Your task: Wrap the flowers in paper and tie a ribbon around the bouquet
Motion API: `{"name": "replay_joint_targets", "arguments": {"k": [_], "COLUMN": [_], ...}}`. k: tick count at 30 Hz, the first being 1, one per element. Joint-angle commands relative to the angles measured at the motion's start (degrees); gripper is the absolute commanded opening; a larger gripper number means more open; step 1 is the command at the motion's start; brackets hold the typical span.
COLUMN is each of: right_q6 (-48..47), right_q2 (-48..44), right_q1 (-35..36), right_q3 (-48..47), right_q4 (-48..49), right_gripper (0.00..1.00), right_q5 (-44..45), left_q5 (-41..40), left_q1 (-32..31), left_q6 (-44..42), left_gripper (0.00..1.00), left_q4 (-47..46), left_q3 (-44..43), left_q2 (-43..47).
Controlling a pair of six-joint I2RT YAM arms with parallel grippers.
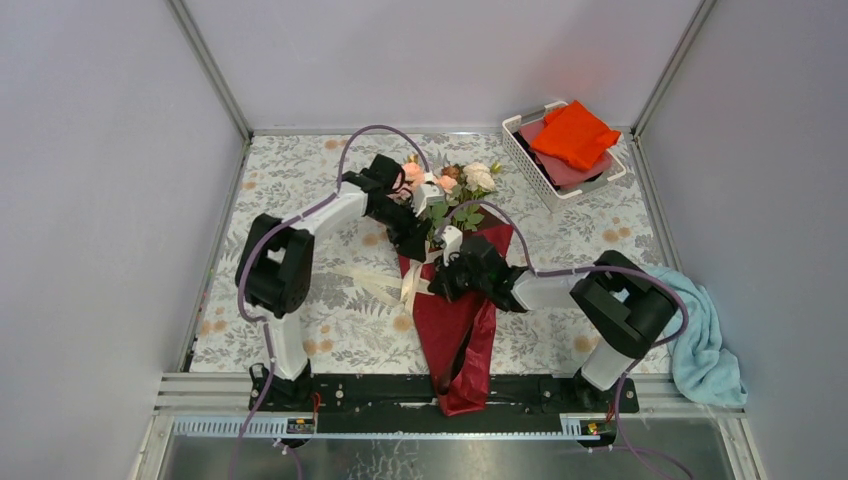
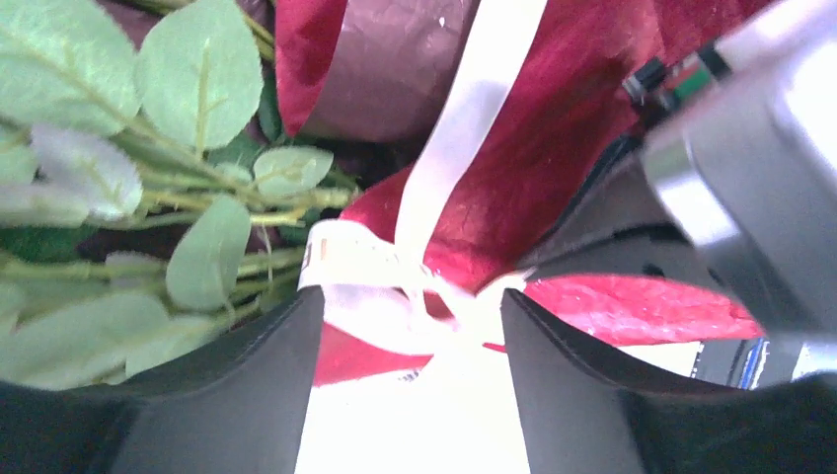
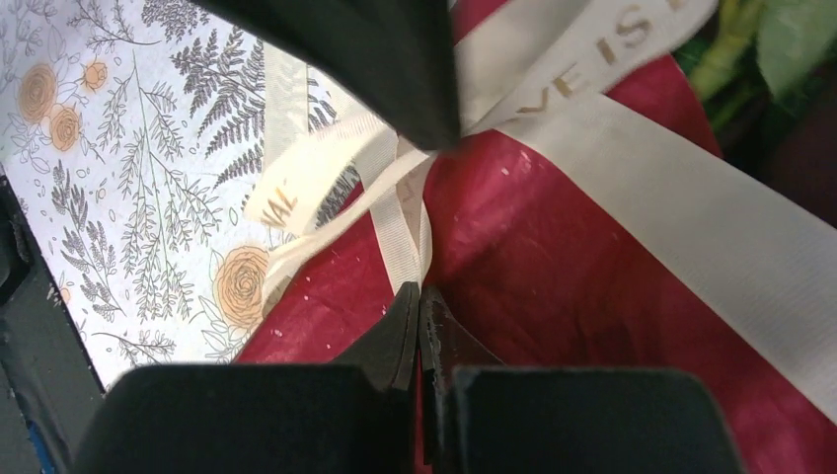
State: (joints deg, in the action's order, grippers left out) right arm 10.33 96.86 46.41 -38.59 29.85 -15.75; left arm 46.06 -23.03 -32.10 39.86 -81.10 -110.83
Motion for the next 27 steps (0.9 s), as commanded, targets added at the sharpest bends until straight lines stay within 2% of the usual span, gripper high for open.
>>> {"name": "replay_joint_targets", "arguments": {"k": [1, 6, 9, 14, 19, 24, 27], "right_q6": [2.28, 3.39, 3.94, 4.61, 4.97, 4.92, 4.70], "right_q2": [-4.56, -5.74, -5.64, -5.15, -6.16, -7.71, -7.78], "right_q1": [-1.30, -2.45, -2.55, -2.64, -2.62, -2.61, -2.64], "right_q3": [2.27, 4.14, 4.14, 4.02, 4.33, 4.60, 4.35], "right_q4": [-0.32, 0.06, 0.36, 0.82, 0.50, -0.71, -1.27], "right_gripper": [0.00, 0.00, 0.00, 0.00, 0.00, 0.00, 0.00], "right_q5": [2.82, 2.25, 1.90, 1.93, 2.31, 3.44, 3.37], "left_q5": [-8.13, -13.88, -12.98, -13.01, -13.49, -10.56, -9.12], "left_q1": [0.78, 2.27, 1.31, -2.28, -6.36, -6.41, -6.79], "left_q6": [-2.32, -6.99, -8.42, -5.19, -3.11, -2.87, -3.05], "left_gripper": [0.78, 0.82, 0.82, 0.83, 0.85, 0.75, 0.63], "left_q4": [2.87, 3.12, 4.16, -1.60, -5.12, -4.48, -4.44], "left_q3": [1.44, 10.64, 16.74, 23.93, 23.65, 21.95, 21.98], "left_q2": [9.62, 21.68, 25.12, 24.14, 19.74, 16.32, 15.22]}}
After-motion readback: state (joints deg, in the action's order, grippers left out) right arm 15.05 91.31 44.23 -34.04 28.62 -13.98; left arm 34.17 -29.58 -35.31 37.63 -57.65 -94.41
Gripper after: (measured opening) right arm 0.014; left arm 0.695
